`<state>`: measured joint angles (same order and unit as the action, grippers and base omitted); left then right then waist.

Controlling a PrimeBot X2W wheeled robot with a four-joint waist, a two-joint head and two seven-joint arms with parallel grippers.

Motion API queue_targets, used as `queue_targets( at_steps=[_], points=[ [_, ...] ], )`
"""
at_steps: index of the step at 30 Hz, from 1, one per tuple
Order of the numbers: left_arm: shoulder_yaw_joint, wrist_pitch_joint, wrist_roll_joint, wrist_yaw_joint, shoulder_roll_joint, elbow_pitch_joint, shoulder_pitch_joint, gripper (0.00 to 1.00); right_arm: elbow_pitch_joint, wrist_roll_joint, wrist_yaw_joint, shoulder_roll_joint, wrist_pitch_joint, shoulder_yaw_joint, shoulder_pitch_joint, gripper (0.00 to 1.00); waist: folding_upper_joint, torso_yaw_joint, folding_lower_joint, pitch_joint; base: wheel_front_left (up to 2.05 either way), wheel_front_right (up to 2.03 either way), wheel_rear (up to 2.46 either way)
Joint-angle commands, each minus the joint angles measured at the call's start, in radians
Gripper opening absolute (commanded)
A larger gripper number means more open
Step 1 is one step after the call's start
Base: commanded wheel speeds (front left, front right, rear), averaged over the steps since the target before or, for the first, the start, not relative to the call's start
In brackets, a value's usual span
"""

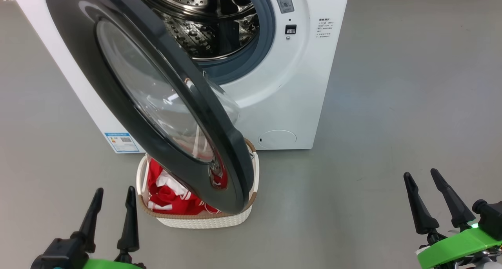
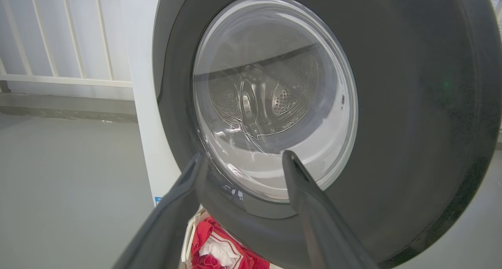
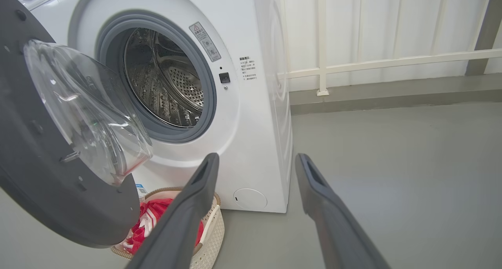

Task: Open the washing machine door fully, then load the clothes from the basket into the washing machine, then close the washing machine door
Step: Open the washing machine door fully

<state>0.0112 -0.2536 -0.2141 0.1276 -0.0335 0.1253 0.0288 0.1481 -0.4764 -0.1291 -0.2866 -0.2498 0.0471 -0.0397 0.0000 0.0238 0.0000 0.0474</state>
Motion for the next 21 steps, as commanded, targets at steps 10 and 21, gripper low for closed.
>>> queue_targets(
  at_steps=[10, 21],
  points=[
    [-0.035, -0.008, 0.000, 0.003, -0.017, -0.023, 0.031, 1.00, -0.028, 0.009, -0.002, -0.019, -0.012, 0.022, -0.010, 1.00, 0.0000, 0.002, 0.0000, 0.001, 0.00, 0.00, 0.00],
    [-0.035, -0.008, 0.002, 0.003, -0.017, -0.021, 0.033, 1.00, -0.012, 0.010, -0.002, -0.023, -0.012, 0.033, -0.018, 1.00, 0.0000, 0.002, 0.0000, 0.001, 0.00, 0.00, 0.00]
  ],
)
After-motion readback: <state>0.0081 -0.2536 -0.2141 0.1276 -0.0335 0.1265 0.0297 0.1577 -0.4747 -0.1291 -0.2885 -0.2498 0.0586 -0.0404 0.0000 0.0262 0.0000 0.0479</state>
